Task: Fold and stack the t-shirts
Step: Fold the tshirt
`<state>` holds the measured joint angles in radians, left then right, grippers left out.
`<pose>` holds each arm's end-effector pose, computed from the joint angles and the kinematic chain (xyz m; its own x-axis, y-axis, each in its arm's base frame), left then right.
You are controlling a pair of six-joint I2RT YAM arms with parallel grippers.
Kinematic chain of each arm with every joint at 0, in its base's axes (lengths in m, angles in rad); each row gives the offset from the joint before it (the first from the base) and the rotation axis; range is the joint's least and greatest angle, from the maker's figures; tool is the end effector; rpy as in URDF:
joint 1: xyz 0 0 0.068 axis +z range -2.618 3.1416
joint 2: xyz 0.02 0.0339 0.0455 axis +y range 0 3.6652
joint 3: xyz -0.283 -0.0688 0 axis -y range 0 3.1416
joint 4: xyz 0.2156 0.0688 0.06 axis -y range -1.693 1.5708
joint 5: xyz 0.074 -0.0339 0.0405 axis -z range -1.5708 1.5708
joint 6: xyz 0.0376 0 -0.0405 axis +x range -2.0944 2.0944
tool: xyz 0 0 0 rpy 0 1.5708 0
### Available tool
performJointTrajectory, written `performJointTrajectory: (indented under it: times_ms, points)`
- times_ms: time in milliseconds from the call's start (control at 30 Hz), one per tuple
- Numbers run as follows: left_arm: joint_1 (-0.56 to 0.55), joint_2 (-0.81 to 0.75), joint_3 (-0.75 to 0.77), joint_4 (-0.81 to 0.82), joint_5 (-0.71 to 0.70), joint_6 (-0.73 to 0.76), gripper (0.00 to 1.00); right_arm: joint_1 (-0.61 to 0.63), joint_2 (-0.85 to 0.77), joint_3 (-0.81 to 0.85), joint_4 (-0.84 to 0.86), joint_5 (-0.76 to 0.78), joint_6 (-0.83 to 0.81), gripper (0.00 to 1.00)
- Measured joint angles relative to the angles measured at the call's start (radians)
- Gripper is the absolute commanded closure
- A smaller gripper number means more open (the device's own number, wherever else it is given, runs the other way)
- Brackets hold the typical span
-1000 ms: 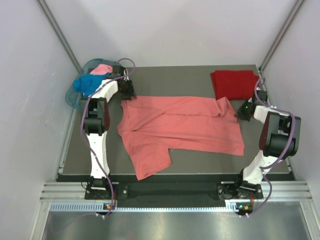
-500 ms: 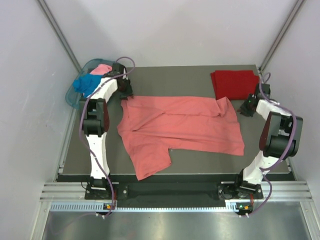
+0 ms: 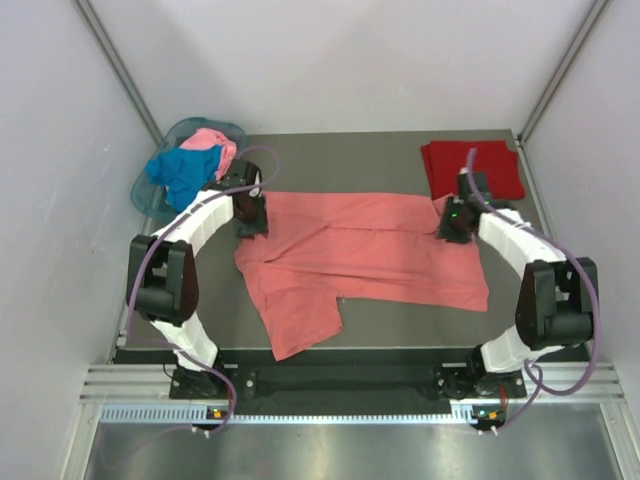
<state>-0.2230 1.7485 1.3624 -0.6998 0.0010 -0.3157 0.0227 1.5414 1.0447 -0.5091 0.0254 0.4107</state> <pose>0.3358 -0.0762 0.2677 -0.8890 -0.1168 -0.4428 -0.0572 0.9877 -0.1456 0.2895 0.0056 0.2521 -0.7778 0.3816 -0.4994 0.3288 0.9242 0.1941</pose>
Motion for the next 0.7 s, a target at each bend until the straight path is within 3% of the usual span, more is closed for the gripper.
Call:
performJointTrajectory:
  times_ms: [267, 567, 667, 700]
  points:
    - [0.038, -0.126, -0.29, -0.021, -0.069, -0.071, 0.53, 0.375, -0.079, -0.124, 0.013, -0.016, -0.042, 0.63]
    - [0.051, -0.182, -0.382, 0.035, -0.069, -0.18, 0.55, 0.581, 0.007, -0.151, 0.117, -0.013, -0.05, 0.63]
    - [0.051, -0.181, -0.402, 0.035, -0.078, -0.194, 0.61, 0.591, 0.007, -0.183, 0.146, 0.003, -0.043, 0.64]
    - [0.051, -0.18, -0.406, 0.035, -0.081, -0.198, 0.74, 0.591, 0.007, -0.193, 0.151, 0.008, -0.04, 0.64]
